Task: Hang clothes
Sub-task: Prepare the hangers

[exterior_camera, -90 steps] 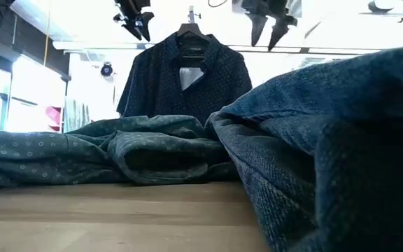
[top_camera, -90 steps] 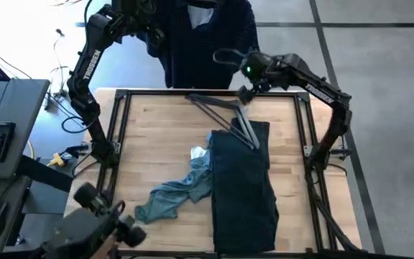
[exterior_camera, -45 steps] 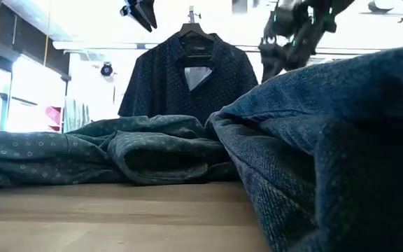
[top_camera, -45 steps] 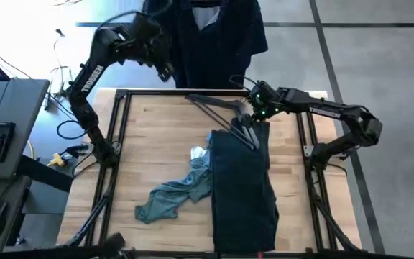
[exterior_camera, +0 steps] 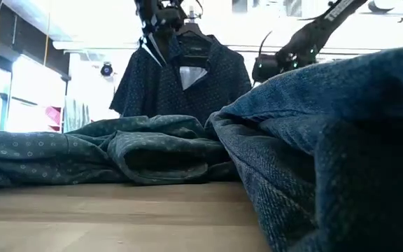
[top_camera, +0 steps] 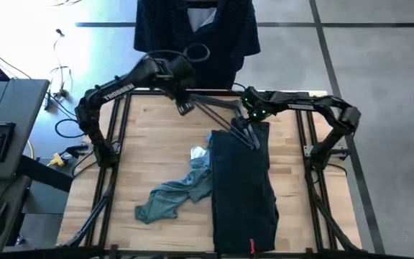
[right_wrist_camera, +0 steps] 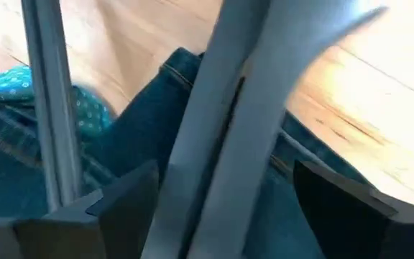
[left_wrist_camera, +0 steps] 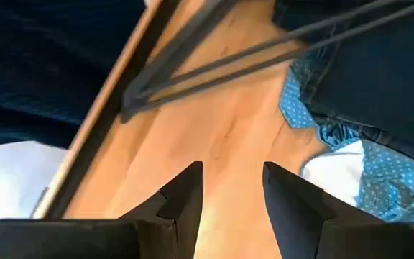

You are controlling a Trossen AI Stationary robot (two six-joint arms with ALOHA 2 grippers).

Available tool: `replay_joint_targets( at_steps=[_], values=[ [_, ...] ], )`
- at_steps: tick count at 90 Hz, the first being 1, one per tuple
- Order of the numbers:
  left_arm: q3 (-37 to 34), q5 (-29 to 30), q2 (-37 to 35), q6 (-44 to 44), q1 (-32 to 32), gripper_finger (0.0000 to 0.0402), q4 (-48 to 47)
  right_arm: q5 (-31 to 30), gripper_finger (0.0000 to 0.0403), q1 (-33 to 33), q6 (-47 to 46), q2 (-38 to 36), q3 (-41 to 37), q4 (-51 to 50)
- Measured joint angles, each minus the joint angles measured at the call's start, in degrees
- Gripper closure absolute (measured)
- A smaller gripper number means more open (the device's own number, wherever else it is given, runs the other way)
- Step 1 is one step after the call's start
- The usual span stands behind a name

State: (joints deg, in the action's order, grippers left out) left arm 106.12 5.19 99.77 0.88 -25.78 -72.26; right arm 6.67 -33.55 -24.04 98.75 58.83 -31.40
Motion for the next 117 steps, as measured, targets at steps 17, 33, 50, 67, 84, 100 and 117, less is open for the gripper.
replay_joint_targets(
  at_steps=[17, 33, 50, 67, 84, 100, 117],
  values=[
    [-1.0, 0.0, 0.0, 0.6, 1.8, 0.0282, 1.2, -0.5, 0.0187, 1.5, 3.9, 3.6, 0.0, 4.6],
    [-1.0, -0.1, -0.7, 0.6, 3.0, 0.0282, 1.4, -2.5, 0.0331, 3.3, 5.8, 3.7, 1.6, 3.5],
    [-1.0, -0.1, -0.7, 1.0, 3.4, 0.0282, 1.9, -5.8, 0.0352, 6.8, 16.3, 3.7, 8.3, 3.8],
    [-1.0, -0.1, -0.9, 2.3, 3.4, 0.0282, 1.8, -8.2, 0.0352, 8.2, 18.1, 5.5, 15.5, 9.0],
    [-1.0, -0.1, -2.1, 3.2, 3.5, 0.0282, 1.5, -7.8, 0.0352, 8.2, 19.8, 16.6, 27.4, 9.7],
    [-1.0, 0.2, -4.3, 3.6, 3.5, 0.0282, 1.4, -6.6, 0.0334, 8.6, 18.1, 28.8, 41.8, 7.5],
    [-1.0, 4.2, -6.8, 4.0, 3.4, 0.0282, 1.3, -13.4, 0.0315, 9.0, 19.7, 36.8, 55.6, -5.0]
  ],
)
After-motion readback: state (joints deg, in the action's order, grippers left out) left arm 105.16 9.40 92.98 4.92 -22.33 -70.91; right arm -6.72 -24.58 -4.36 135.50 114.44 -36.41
